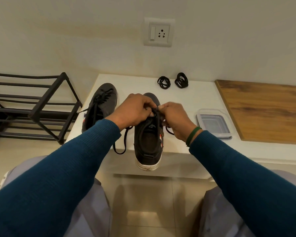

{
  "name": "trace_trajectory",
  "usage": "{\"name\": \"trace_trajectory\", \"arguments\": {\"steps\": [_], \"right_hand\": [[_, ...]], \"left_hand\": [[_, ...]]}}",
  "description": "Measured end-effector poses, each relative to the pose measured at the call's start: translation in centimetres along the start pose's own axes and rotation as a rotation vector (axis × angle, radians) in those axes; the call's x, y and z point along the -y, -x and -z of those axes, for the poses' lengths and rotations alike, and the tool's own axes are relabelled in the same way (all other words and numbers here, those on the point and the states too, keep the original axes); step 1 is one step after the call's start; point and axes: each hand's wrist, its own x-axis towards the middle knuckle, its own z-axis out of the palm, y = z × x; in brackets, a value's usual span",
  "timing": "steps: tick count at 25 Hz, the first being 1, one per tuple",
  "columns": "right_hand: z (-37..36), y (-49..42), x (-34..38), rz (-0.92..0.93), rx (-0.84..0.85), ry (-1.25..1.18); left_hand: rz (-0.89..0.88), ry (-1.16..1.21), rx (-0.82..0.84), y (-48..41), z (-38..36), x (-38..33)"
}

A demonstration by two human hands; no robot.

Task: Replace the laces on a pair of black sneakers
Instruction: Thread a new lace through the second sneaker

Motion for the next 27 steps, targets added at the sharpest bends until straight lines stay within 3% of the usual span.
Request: {"name": "trace_trajectory", "arguments": {"steps": [2,3,4,5,6,9,10,11,12,14,15,16,17,18,20,21,22,23,27], "right_hand": [[1.5,-0.8,1.9,0.076,-0.132,-0.223],[2.9,-1.5,2.8,0.092,-0.158,-0.476],[4.3,-1.9,3.6,0.092,-0.144,-0.712],[5.5,-2.2,3.9,0.101,-0.115,-0.793],[6.3,-2.3,3.9,0.114,-0.087,-0.621],[5.6,-1.7,2.2,0.201,0.123,0.808],[4.8,-1.6,1.6,0.254,0.236,1.025],[3.9,-1.3,1.6,0.334,0.298,0.943],[3.8,-1.1,2.2,0.42,0.282,0.63],[5.4,-1.0,4.2,0.481,0.125,-0.274],[6.6,-1.4,5.1,0.423,0.115,-0.67],[7.5,-1.8,5.5,0.362,0.125,-0.87],[8.0,-2.1,5.3,0.291,0.095,-0.844],[8.1,-2.1,5.0,0.219,0.041,-0.555],[6.9,-1.6,3.1,0.17,0.096,0.498],[5.8,-1.3,2.0,0.183,0.209,0.861],[4.8,-1.1,1.5,0.233,0.305,0.989],[4.1,-1.0,1.6,0.312,0.325,0.886],[6.1,-0.9,4.0,0.396,0.055,-0.28]], "left_hand": [[0.001,-0.026,0.026,0.0,0.4,0.1],[-0.002,-0.042,0.036,0.1,0.6,0.1],[-0.014,-0.06,0.041,0.2,0.7,0.0],[-0.035,-0.08,0.045,0.4,0.8,0.0],[-0.059,-0.101,0.049,0.6,1.0,-0.1],[-0.084,-0.127,0.072,0.9,1.3,-0.1],[-0.075,-0.125,0.079,1.0,1.5,-0.1],[-0.064,-0.121,0.084,1.1,1.6,0.0],[-0.054,-0.115,0.086,1.1,1.7,0.0],[-0.041,-0.103,0.089,1.2,1.7,0.1],[-0.038,-0.1,0.092,1.3,1.8,0.2],[-0.037,-0.101,0.093,1.3,1.7,0.2],[-0.036,-0.108,0.093,1.3,1.7,0.2],[-0.038,-0.115,0.09,1.2,1.6,0.2],[-0.039,-0.123,0.083,1.1,1.5,0.3],[-0.039,-0.131,0.085,1.1,1.5,0.3],[-0.037,-0.14,0.09,1.1,1.5,0.4],[-0.033,-0.147,0.095,1.1,1.6,0.5],[-0.017,-0.126,0.093,1.0,1.5,0.8]]}}
